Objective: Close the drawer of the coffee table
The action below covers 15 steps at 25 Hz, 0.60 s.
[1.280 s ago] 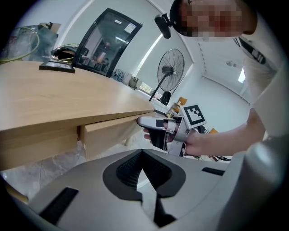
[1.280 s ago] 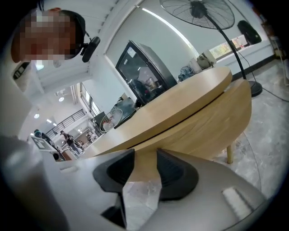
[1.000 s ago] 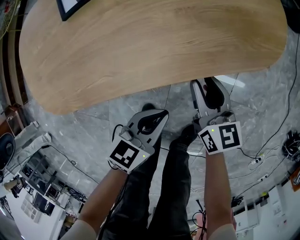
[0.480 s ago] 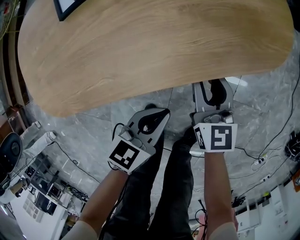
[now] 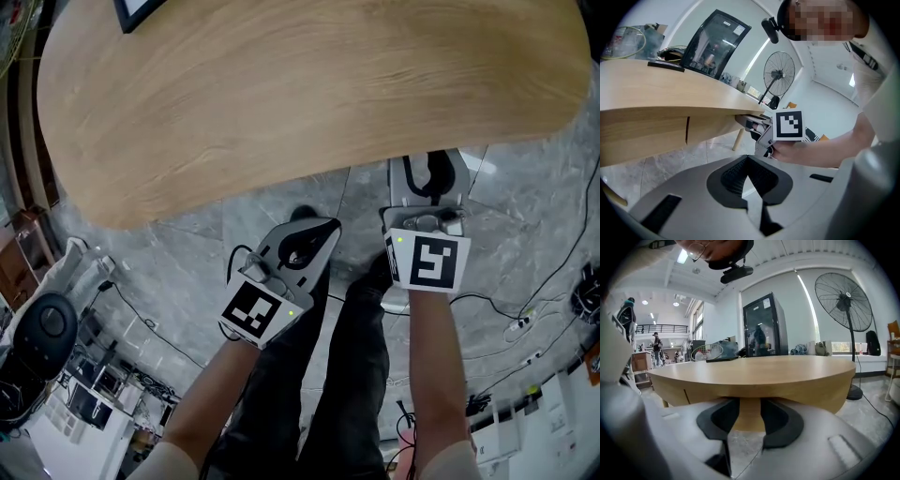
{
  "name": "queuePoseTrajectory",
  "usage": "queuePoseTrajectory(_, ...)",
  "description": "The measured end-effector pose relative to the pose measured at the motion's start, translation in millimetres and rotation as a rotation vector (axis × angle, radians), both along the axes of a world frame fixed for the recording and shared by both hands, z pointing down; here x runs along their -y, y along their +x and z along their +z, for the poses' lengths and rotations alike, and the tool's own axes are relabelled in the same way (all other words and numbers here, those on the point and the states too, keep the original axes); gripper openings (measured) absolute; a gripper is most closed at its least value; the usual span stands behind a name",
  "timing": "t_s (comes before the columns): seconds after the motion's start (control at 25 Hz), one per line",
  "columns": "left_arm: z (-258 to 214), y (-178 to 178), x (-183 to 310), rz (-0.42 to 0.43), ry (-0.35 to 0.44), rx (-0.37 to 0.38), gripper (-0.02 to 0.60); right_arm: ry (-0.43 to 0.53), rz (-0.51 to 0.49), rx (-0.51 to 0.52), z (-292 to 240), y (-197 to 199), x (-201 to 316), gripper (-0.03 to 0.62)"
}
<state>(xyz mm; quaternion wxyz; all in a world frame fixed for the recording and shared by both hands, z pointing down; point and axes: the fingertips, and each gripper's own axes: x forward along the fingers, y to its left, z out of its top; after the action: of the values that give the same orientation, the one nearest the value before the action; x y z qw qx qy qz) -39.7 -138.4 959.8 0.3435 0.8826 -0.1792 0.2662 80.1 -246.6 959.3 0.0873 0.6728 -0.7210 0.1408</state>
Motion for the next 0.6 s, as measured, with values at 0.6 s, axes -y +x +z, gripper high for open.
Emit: queuePoseTrajectory(0.6,-36,-11,-26,-0.078,0.05,0.021,0.006,-0.152,-0.03,-0.012,-8,15,-52,0.139)
